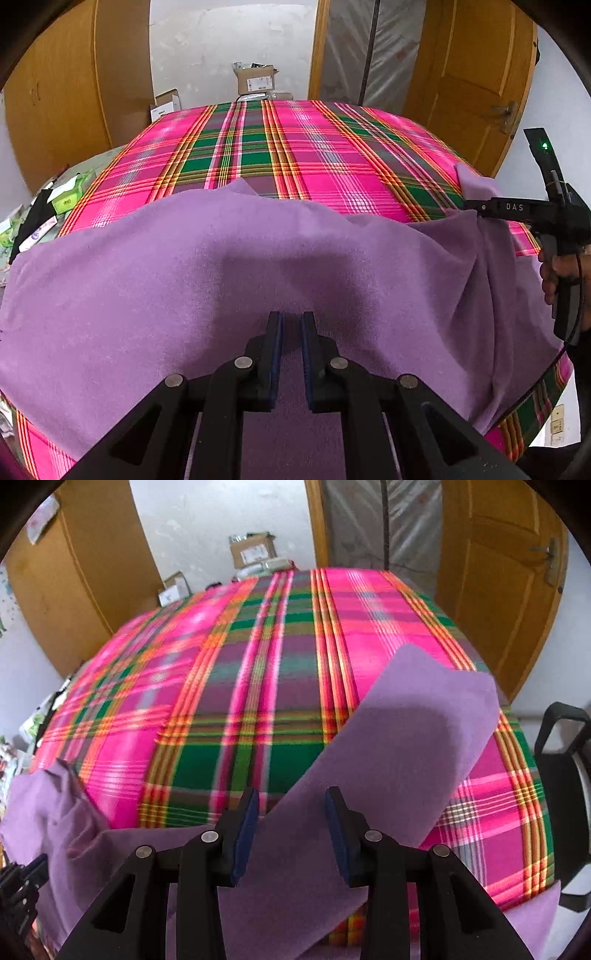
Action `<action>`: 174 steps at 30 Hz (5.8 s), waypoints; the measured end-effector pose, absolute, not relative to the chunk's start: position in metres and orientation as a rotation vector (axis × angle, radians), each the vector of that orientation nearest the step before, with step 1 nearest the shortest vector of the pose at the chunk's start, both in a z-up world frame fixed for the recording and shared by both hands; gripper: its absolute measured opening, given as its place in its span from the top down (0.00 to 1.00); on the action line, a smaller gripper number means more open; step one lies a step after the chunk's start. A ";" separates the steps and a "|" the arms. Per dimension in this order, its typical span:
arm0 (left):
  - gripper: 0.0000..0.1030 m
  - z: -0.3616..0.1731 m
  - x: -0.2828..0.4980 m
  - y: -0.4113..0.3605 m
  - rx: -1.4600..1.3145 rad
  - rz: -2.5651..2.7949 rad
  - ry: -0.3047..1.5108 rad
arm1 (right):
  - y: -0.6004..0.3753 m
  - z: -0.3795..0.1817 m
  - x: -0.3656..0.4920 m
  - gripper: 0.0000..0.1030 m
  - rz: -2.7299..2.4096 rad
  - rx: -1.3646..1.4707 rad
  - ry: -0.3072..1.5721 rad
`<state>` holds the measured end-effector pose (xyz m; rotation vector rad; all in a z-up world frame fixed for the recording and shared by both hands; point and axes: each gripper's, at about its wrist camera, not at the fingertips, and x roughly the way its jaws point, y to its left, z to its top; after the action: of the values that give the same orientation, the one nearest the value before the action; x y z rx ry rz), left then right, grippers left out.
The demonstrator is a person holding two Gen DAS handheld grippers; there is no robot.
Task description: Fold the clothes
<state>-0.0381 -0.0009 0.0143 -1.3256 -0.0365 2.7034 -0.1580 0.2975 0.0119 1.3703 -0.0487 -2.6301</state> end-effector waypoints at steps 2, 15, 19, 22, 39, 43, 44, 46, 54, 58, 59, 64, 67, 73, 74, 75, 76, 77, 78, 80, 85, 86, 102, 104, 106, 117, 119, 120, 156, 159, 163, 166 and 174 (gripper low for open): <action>0.90 0.014 -0.037 -0.001 -1.326 2.710 -0.043 | 0.296 0.011 -0.158 0.63 -2.633 1.360 -0.009; 0.90 0.014 -0.037 0.000 -1.330 2.716 -0.024 | 0.340 0.028 -0.132 0.96 -2.661 1.282 -0.158; 0.90 0.014 -0.036 0.000 -1.329 2.710 -0.010 | 0.364 0.048 -0.102 0.97 -2.709 1.230 -0.199; 0.90 0.015 -0.035 0.001 -1.332 2.708 -0.004 | 0.388 0.060 -0.073 0.97 -2.757 1.205 -0.256; 0.90 0.046 -0.024 0.088 -1.173 2.455 -0.022 | 0.367 0.052 -0.086 0.70 -2.638 1.187 -0.331; 0.88 0.041 -0.026 0.113 -1.163 2.382 0.018 | 0.356 0.046 -0.114 0.59 -2.633 1.254 -0.253; 0.87 0.040 -0.027 0.118 -1.162 2.365 0.028 | 0.353 0.045 -0.121 0.59 -2.631 1.272 -0.231; 0.85 0.034 -0.031 0.124 -1.181 2.333 0.025 | 0.346 0.043 -0.136 0.58 -2.633 1.298 -0.185; 0.79 0.018 -0.034 0.138 -1.237 2.308 0.069 | 0.315 0.024 -0.179 0.58 -2.613 1.419 -0.041; 0.79 0.016 -0.034 0.142 -1.247 2.317 0.095 | 0.304 0.013 -0.184 0.58 -2.610 1.464 0.070; 0.79 0.016 -0.034 0.142 -1.244 2.321 0.106 | 0.302 0.012 -0.183 0.62 -2.617 1.459 0.099; 0.91 0.015 -0.029 0.146 -1.218 2.356 0.178 | 0.309 0.012 -0.175 0.96 -2.632 1.423 0.111; 0.94 0.018 -0.026 0.145 -1.197 2.363 0.177 | 0.321 0.020 -0.165 0.97 -2.665 1.370 0.055; 0.94 0.032 -0.015 0.143 -1.117 2.365 0.177 | 0.359 0.043 -0.132 0.97 -2.719 1.268 -0.115; 0.94 0.034 -0.013 0.144 -1.105 2.363 0.180 | 0.366 0.047 -0.125 0.97 -2.728 1.253 -0.145; 0.94 0.037 -0.009 0.144 -1.091 2.359 0.185 | 0.372 0.050 -0.118 0.97 -2.736 1.239 -0.172; 0.94 0.039 -0.005 0.145 -1.078 2.355 0.190 | 0.379 0.055 -0.108 0.97 -2.746 1.223 -0.204; 0.94 0.041 -0.002 0.146 -1.066 2.351 0.199 | 0.385 0.060 -0.098 0.97 -2.755 1.206 -0.229; 0.94 0.043 0.004 0.147 -1.052 2.339 0.213 | 0.389 0.064 -0.089 0.97 -2.764 1.191 -0.249; 0.94 0.045 0.011 0.146 -1.036 2.315 0.222 | 0.400 0.072 -0.063 0.97 -2.792 1.157 -0.285; 0.94 0.032 0.017 0.149 -1.065 2.237 0.256 | 0.424 0.059 -0.010 0.97 -2.840 1.217 -0.352; 0.94 0.028 0.016 0.149 -1.080 2.227 0.250 | 0.430 0.051 -0.004 0.97 -2.841 1.258 -0.368; 0.93 0.024 0.009 0.147 -1.137 2.207 0.205 | 0.365 0.051 -0.053 0.60 -2.765 1.271 0.293; 0.93 0.025 0.009 0.147 -1.142 2.207 0.207 | 0.357 0.040 -0.068 0.60 -2.709 1.315 0.393; 0.93 0.025 0.009 0.148 -1.150 2.208 0.206 | 0.354 0.031 -0.078 0.60 -2.675 1.349 0.450; 0.93 0.027 0.011 0.151 -1.162 2.220 0.243 | 0.414 0.050 -0.063 0.97 -2.824 1.259 0.089; 0.93 0.027 0.011 0.151 -1.160 2.221 0.246 | 0.433 0.057 -0.049 0.97 -2.862 1.223 -0.035; 0.93 0.027 0.011 0.151 -1.158 2.223 0.249 | 0.443 0.059 -0.040 0.97 -2.879 1.205 -0.102; 0.93 0.035 0.016 0.165 -1.124 2.236 0.338 | 0.594 -0.031 0.029 0.97 -2.423 0.963 -1.626; 0.93 0.047 0.020 0.161 -1.077 2.217 0.312 | 0.595 -0.002 0.038 0.98 -2.464 0.864 -1.567; 0.93 0.052 0.029 0.167 -1.048 2.154 0.302 | 0.600 0.043 0.056 0.98 -2.540 0.733 -1.459; 0.93 0.046 0.032 0.174 -1.066 2.109 0.300 | 0.612 0.035 0.062 0.98 -2.587 0.809 -1.452; 0.93 0.032 0.024 0.168 -1.126 2.118 0.271 | 0.633 -0.052 0.054 0.90 -2.442 1.125 -1.618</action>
<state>0.0238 0.1682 0.0320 -1.1259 0.2706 2.1184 0.0543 0.6328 -0.0517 1.1247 -1.6176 -2.4423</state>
